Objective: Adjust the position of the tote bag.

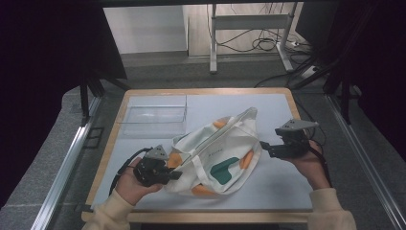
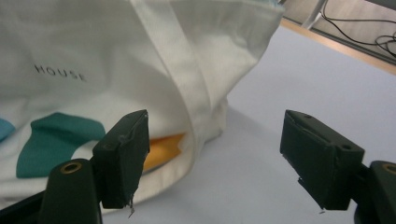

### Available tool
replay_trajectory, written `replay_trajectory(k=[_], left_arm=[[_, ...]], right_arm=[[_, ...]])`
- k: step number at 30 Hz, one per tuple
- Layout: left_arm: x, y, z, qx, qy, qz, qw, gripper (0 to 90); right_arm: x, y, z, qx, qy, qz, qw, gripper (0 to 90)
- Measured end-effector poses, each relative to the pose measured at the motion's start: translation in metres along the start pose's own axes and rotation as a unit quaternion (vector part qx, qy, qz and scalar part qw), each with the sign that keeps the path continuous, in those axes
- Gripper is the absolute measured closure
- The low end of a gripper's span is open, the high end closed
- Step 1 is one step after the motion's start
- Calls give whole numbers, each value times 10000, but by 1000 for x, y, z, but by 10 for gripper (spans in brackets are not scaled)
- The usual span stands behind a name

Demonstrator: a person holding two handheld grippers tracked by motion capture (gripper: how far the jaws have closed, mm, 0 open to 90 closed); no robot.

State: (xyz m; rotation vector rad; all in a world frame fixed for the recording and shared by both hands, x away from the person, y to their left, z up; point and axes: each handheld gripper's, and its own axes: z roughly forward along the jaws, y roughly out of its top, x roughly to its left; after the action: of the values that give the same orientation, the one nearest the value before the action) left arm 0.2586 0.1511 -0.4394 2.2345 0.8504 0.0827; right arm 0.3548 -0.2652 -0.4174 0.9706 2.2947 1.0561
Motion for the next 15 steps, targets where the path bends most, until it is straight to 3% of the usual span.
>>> replay_trajectory(k=[4,7,15], left_arm=[[1,-1,0,-6,-13,-40,10000,835],[1,0,0,5,-19,-33,10000,835],[2,0,0,-22,-34,-14,10000,835]], right_arm=[[-7,7,4,-46,-4,-102,9999,257],[-15,15,9,-36,137,-204,9997,280],[-27,31,25,158,269,-209,9993,274]])
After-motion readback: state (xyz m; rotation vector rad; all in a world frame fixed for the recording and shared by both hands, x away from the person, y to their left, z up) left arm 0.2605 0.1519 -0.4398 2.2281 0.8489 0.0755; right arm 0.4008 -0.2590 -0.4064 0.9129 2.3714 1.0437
